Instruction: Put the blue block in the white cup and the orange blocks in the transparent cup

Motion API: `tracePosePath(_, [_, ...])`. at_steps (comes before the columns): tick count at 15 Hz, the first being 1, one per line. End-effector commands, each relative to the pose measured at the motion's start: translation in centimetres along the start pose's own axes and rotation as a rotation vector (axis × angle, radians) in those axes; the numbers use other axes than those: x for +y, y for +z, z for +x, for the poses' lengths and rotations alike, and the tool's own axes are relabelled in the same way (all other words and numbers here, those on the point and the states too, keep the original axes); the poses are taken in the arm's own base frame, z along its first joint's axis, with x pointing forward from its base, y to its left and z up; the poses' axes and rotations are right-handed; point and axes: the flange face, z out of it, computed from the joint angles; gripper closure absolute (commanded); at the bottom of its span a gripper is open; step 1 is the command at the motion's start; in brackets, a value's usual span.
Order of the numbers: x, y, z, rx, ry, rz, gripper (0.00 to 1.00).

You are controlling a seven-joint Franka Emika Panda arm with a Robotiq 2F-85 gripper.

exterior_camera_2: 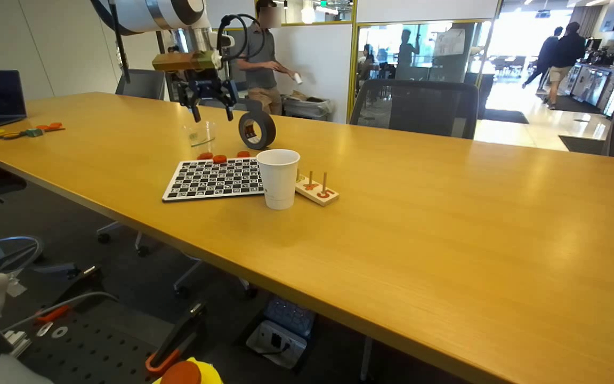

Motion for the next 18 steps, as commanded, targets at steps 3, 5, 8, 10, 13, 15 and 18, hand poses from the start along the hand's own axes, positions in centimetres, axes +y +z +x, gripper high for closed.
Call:
tracePosePath(3, [0.1, 0.7, -2.8, -0.004, -0.016, 0.024, 0.0])
tracePosePath(5, [0.4, 1.9, -2.8, 0.011, -0.019, 0.039, 0.0])
tracePosePath(8, [1.0, 3.7, -2.6, 0.041, -0.039, 0.068, 0.0])
tracePosePath(10, [1.3, 4.7, -2.7, 0.06, -0.043, 0.085, 0.0])
tracePosePath(13, [1.4, 6.2, -2.8, 0.061, -0.056, 0.107, 0.0])
tracePosePath(15, [1.4, 6.9, -2.7, 0.059, -0.067, 0.12, 0.0])
tracePosePath(18, [1.1, 7.8, -2.7, 0.049, -0.084, 0.14, 0.0])
